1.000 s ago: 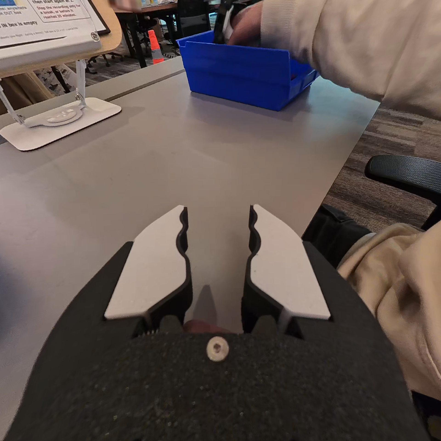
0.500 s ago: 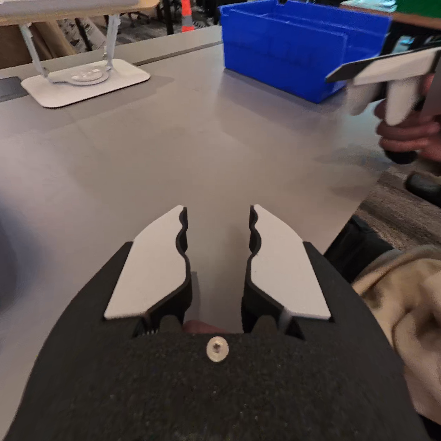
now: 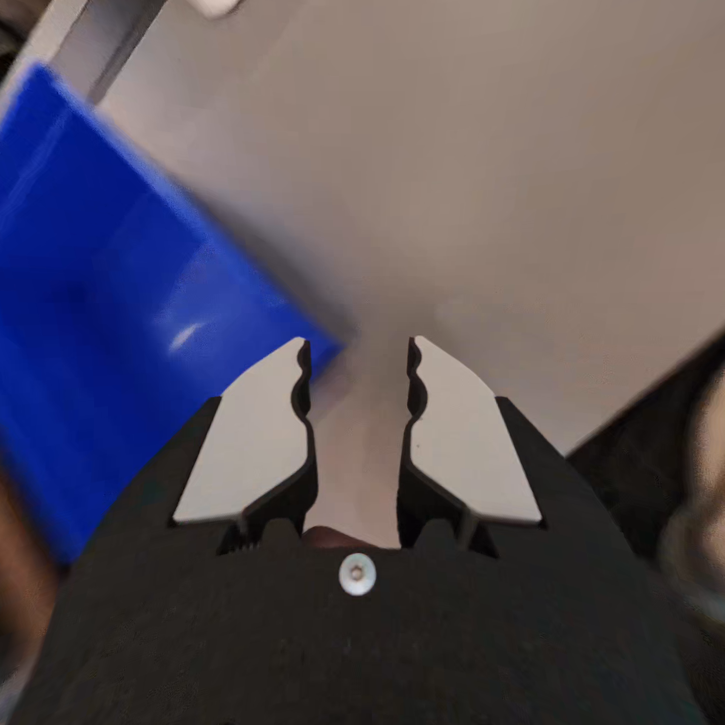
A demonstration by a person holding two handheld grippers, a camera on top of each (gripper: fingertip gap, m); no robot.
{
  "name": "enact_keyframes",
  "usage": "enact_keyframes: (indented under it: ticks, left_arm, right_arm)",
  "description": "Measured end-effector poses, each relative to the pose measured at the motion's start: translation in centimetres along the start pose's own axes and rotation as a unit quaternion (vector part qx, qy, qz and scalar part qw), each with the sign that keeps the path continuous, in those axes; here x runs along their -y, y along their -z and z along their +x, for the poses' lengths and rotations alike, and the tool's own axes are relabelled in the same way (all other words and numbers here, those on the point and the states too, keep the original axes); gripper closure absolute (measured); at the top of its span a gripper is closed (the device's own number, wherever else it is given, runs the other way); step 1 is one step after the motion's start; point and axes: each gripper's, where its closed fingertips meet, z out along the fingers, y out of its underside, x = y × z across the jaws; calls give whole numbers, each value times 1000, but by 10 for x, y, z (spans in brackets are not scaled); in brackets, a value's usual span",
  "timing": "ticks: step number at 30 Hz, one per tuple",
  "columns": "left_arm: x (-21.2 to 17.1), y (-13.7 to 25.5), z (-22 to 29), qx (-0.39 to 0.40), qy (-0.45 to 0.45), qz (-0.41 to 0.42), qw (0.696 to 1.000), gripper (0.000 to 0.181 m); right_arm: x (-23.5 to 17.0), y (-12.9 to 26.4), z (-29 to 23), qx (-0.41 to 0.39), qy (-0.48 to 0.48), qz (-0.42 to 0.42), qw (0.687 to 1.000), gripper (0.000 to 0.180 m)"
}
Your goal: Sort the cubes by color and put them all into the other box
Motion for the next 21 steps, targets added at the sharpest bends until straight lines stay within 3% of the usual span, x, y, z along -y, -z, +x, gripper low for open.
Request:
enact_keyframes:
  ticks: [3, 6, 9, 12, 17, 21]
  left_arm:
    - [-36, 7, -93, 96, -104, -205, 968, 134]
    - [-70, 1, -145, 70, -87, -390, 914, 133]
    - [-97, -10, -173, 44, -71, -511, 856, 133]
    - [-116, -19, -186, 20, -104, -582, 806, 133]
    - [-144, -32, -178, -28, -113, -651, 750, 125]
    - [-161, -36, -174, -42, -111, -689, 715, 138]
  right_arm:
    - [-2, -7, -7, 20, 0, -10, 1000, 131]
    - [-5, -12, -13, 32, 6, -24, 999, 131]
    - [-8, -12, -20, 39, 21, -32, 998, 131]
    - [-11, -11, -23, 36, 46, -38, 998, 132]
    - [-13, -7, -27, 53, 41, -38, 997, 133]
    - [-13, -6, -27, 62, 32, -39, 997, 134]
